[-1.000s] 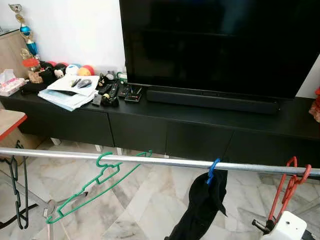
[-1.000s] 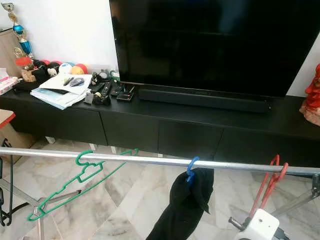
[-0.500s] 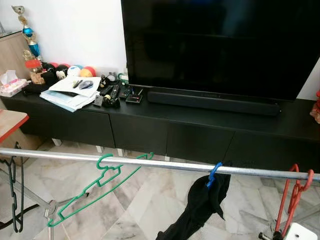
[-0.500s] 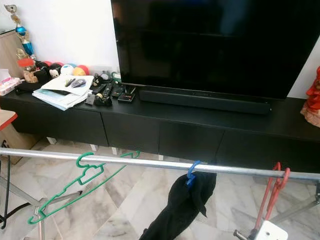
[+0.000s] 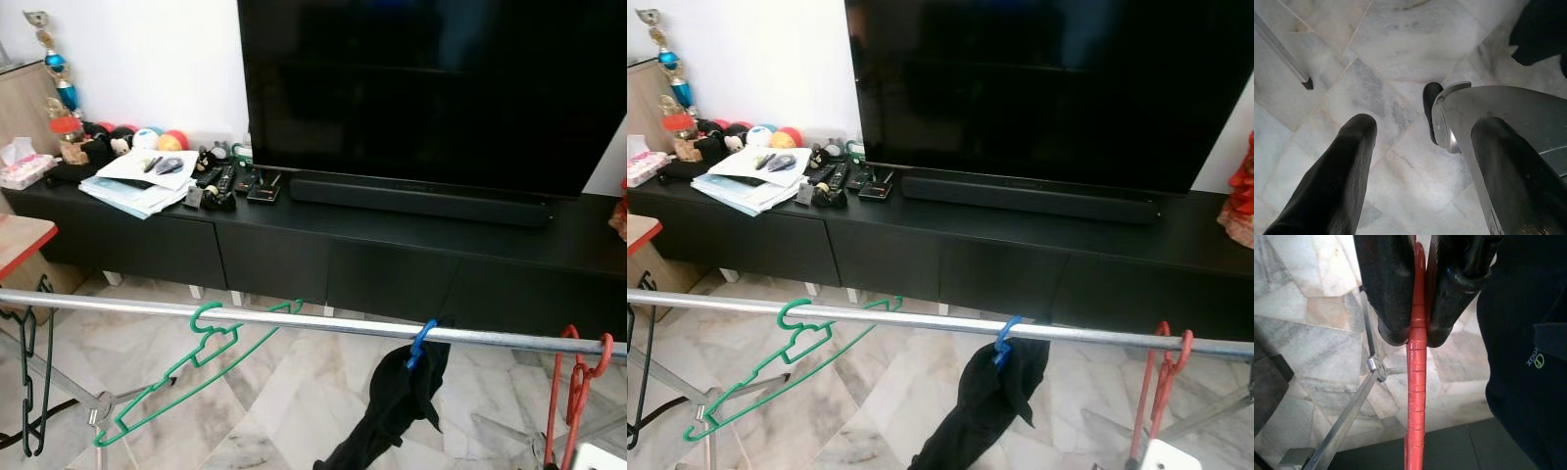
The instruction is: Hang hanger
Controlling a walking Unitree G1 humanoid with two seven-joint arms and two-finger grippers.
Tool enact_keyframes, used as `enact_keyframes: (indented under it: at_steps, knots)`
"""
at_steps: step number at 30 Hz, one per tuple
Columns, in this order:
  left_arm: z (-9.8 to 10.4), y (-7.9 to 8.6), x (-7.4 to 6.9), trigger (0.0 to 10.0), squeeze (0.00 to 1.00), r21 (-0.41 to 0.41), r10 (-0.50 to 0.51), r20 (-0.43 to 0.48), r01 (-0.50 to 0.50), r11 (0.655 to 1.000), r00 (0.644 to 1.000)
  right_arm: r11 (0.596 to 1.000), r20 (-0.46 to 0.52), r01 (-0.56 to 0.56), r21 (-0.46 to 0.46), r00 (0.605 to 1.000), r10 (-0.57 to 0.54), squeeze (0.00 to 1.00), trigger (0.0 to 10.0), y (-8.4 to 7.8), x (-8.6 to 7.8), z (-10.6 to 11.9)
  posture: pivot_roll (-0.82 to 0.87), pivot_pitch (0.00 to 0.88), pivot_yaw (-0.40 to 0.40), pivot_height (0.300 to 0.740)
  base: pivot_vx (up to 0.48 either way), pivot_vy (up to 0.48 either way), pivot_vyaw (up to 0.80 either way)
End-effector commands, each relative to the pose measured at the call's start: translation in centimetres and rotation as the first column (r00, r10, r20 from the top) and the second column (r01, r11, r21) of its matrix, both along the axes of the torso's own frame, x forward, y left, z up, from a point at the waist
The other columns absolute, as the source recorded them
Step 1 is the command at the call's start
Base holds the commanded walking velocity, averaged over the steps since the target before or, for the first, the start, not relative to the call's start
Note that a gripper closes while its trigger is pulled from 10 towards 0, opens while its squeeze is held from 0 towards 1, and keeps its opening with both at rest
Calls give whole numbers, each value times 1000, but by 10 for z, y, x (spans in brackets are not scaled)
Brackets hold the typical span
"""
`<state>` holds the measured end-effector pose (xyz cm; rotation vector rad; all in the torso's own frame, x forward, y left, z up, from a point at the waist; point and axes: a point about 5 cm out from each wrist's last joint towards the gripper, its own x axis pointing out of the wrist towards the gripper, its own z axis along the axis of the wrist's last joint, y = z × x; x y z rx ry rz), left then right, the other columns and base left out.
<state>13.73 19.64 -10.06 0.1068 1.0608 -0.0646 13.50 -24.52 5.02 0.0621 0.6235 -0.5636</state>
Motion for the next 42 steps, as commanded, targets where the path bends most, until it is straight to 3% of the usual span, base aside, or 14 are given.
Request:
enact_keyframes:
  at_steps: [1,12,23,32,42]
  knots:
    - [-3,-14,-3,10000,0,-26,-28,-28,27,999,999,1000,-3,-15,2,1000,15,0,0,1,-3,5,-35,4,-12,740,0,0,0]
    - [-2,-18,2,10000,0,-29,-42,-14,41,999,999,1000,-56,-9,11,998,9,0,0,3,-20,7,-44,4,-10,740,0,0,0]
    - [-1,-14,2,10000,0,-20,-45,-19,44,999,999,1000,-101,19,14,995,-17,0,0,3,-43,26,-60,11,-8,740,0,0,0]
    - [-1,-14,3,10000,0,-25,-56,-19,56,998,998,998,-146,28,48,989,-21,0,0,14,-66,37,-72,5,-8,740,0,0,0]
    - [-1,-11,3,10000,0,-15,-89,-24,89,996,996,993,-183,119,27,977,-112,0,0,20,-94,47,-95,6,5,740,0,0,0]
